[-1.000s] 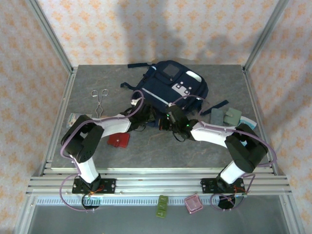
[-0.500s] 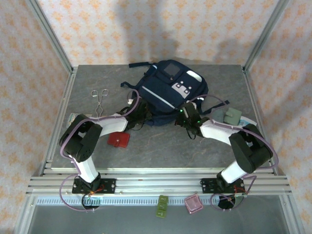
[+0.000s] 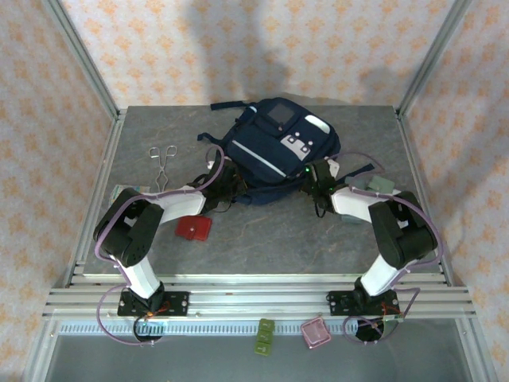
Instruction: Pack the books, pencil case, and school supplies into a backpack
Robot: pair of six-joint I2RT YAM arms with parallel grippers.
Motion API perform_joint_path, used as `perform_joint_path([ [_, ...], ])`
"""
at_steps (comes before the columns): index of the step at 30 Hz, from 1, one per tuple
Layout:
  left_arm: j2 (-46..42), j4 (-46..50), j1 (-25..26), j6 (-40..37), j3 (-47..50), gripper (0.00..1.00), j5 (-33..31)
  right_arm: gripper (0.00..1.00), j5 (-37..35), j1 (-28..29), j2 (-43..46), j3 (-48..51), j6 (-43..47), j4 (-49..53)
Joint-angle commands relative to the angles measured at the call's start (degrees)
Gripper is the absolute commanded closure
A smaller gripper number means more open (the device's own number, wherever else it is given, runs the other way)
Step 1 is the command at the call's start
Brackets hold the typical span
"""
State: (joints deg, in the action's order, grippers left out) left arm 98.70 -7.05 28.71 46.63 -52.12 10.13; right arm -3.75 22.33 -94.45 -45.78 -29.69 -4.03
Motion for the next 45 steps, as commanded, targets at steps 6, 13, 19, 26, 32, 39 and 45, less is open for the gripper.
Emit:
perform_joint_path([
  [6, -1.05, 4.34, -2.62, -4.44, -1.83, 1.00, -5.97, 1.00, -10.71, -3.25, 5.76, 2.91, -1.40, 1.13],
  [13, -0.06, 7.72, -3.93, -8.57, -6.72, 1.00, -8.20, 1.00, -7.45, -2.28, 10.16, 7.30, -1.16, 1.30],
  [19, 1.49, 10.67, -5.40, -12.10, -10.97, 1.00, -10.09, 1.00, -2.20, -0.62, 14.32, 8.98, -0.84, -0.08],
  [26, 0.19, 11.58, -5.40, -14.43, -11.36, 1.00, -13.54, 0.85, 2.47, -0.96, 11.72, 0.87, 1.73, -0.49],
  [32, -1.51, 12.22, -5.24, -13.73, -10.61, 0.57, -13.03, 0.77, 7.05, -3.24, -1.48, -12.27, 3.23, 3.54],
  [39, -6.94, 6.85, -1.06, -7.51, -3.16, 0.50, -9.42, 0.79, 10.69, -3.36, -11.78, -17.17, 2.56, 5.71],
  [45, -2.39, 3.43, 1.44, -4.53, -1.02, 0.50, -8.82, 0.84, 15.03, -3.10, -11.35, -8.71, 0.27, 3.61],
])
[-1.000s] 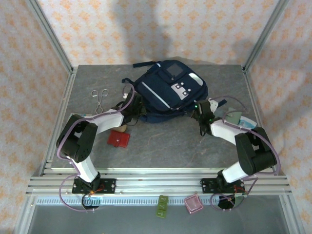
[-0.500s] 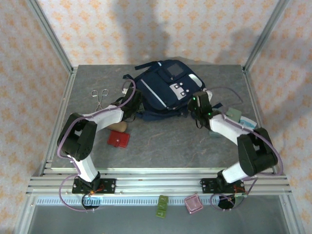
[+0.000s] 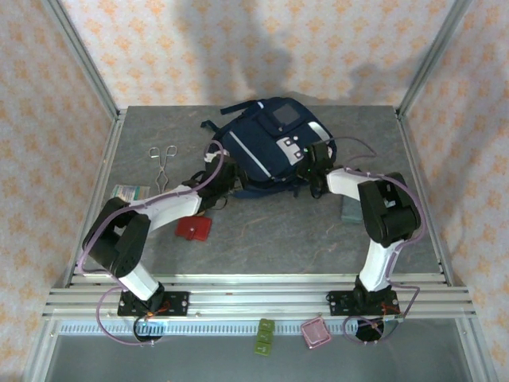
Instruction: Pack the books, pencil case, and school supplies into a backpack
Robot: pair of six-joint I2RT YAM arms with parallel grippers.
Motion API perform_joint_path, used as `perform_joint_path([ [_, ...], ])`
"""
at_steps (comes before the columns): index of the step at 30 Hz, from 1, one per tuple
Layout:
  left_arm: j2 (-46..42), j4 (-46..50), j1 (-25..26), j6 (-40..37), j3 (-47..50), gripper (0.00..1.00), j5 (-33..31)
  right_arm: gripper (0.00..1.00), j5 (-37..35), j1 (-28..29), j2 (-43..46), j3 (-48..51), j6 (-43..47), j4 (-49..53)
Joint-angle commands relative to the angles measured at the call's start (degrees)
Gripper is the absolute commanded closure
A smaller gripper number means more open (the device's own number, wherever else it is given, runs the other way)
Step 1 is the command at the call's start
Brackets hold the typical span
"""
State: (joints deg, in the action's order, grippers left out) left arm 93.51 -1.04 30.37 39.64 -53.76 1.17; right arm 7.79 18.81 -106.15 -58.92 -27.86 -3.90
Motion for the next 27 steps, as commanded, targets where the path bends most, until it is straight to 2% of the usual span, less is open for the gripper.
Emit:
perform_joint_path([
  [1, 3.83, -2.41, -0.22, 1.94, -0.06, 0.51, -0.51, 0.85, 4.17, 0.67, 0.73, 6.10, -1.89, 3.22],
  [6, 8.25, -1.38, -1.63, -1.82, -3.99, 0.56, -2.82, 0.86, 7.03, 3.32, 4.84, 15.25, -5.66, 0.41],
  [10, 11.59, -0.75, -3.73, -4.90, -7.32, 0.71, -3.74, 0.87, 7.81, 6.55, 9.25, 21.25, -9.01, -1.88],
  [14, 14.10, 0.22, -4.90, -8.23, -10.43, 0.79, -4.33, 0.88, 6.72, 9.76, 12.01, 23.69, -10.65, -1.34],
  [17, 14.16, 2.14, -4.97, -8.77, -11.87, 0.80, -3.99, 0.88, 6.64, 10.98, 13.13, 24.35, -10.75, -1.00],
  [20, 10.53, 0.77, -3.68, -7.49, -9.15, 0.76, -2.54, 0.85, 5.62, 11.07, 13.95, 23.12, -10.00, 0.43],
  [22, 7.68, 0.94, -2.07, -6.76, -7.70, 0.71, -2.26, 0.83, 5.48, 11.07, 15.10, 21.66, -9.27, 1.35],
  [27, 3.17, 0.80, 2.47, -3.88, -6.40, 0.68, 0.37, 0.79, 4.54, 11.07, 18.87, 16.97, -6.60, 4.73],
])
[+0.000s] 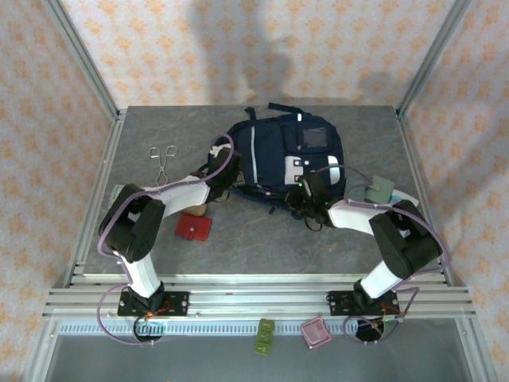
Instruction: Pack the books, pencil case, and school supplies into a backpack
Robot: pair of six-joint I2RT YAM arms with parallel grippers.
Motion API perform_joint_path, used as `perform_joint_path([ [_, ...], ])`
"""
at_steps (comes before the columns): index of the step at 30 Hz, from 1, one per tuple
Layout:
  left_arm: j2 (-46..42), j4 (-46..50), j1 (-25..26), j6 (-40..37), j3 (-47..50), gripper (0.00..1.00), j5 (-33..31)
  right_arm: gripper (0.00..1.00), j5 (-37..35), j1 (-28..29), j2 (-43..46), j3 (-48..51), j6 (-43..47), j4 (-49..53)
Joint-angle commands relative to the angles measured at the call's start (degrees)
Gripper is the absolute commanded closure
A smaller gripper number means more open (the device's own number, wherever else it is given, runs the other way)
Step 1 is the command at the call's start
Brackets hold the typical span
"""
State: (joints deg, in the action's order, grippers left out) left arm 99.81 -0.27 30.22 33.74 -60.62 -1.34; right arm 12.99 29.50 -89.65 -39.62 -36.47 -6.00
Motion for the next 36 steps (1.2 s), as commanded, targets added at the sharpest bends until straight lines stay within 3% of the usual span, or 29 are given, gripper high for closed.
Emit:
perform_joint_path([
  [1, -3.31, -0.24, 3.55, 2.48, 0.38, 0.68, 3.45, 0.79, -1.02, 0.36, 2.85, -3.26, 2.55, 7.56],
  [5, -0.93, -1.76, 6.17, 4.22, -1.13, 0.67, 6.69, 0.79, -2.56, 0.30, 3.52, -5.92, 3.72, 9.12],
  [12, 5.90, -1.97, 8.40, 4.59, -2.73, 0.66, 6.20, 0.78, -4.11, -0.21, 3.16, -6.47, 3.40, 8.19],
  [24, 4.18, -5.89, 8.50, 6.01, 5.55, 0.75, 3.81, 0.81, -2.45, -1.11, 0.08, -1.65, 2.63, 5.02],
  [30, 4.05, -11.19, 8.54, 5.22, 5.81, 0.53, 6.85, 0.81, -2.31, -1.11, -0.35, -2.30, 2.80, 4.83],
  [36, 7.48, -11.12, 8.49, 1.93, 3.17, 0.48, 6.57, 0.81, -2.26, -1.11, -1.16, -2.60, 3.20, 4.65],
])
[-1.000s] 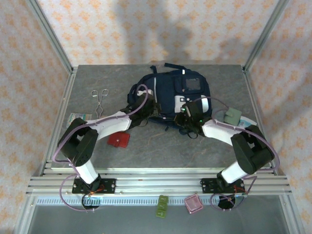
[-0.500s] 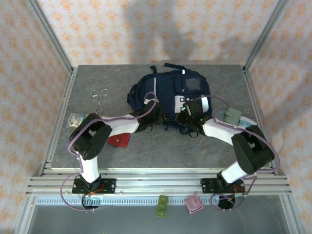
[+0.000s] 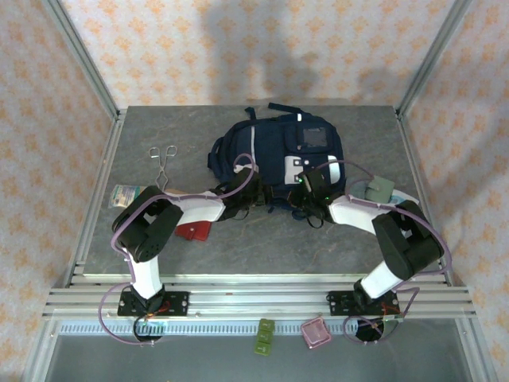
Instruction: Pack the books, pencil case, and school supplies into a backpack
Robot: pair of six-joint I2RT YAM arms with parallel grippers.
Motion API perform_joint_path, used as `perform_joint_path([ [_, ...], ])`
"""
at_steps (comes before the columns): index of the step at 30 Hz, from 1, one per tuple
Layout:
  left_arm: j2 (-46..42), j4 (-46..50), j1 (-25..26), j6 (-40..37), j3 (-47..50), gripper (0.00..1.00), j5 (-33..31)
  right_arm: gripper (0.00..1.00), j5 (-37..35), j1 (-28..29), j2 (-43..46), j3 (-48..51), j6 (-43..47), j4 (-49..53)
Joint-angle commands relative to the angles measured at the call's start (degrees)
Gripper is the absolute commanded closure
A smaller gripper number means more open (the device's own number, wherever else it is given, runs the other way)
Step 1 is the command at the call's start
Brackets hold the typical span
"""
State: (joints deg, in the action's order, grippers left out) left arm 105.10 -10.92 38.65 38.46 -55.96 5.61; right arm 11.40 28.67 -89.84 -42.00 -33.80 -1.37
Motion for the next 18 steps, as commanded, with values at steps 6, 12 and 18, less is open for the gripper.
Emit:
perform_joint_path([
  [6, 2.25, -0.22, 0.09, -7.25, -1.71, 0.78, 5.70, 0.82, -2.06, -0.28, -0.96, 0.25, 1.02, 0.32],
  [12, -1.23, 0.53, 0.11, -9.28, -0.29, 0.89, 7.70, 0.82, -2.34, -0.45, -1.58, 0.43, 0.94, 0.14],
  [18, -2.40, 2.08, 0.02, -10.50, -1.50, 0.92, 9.92, 0.82, -2.88, -0.45, -2.10, 0.03, 0.67, 0.37],
])
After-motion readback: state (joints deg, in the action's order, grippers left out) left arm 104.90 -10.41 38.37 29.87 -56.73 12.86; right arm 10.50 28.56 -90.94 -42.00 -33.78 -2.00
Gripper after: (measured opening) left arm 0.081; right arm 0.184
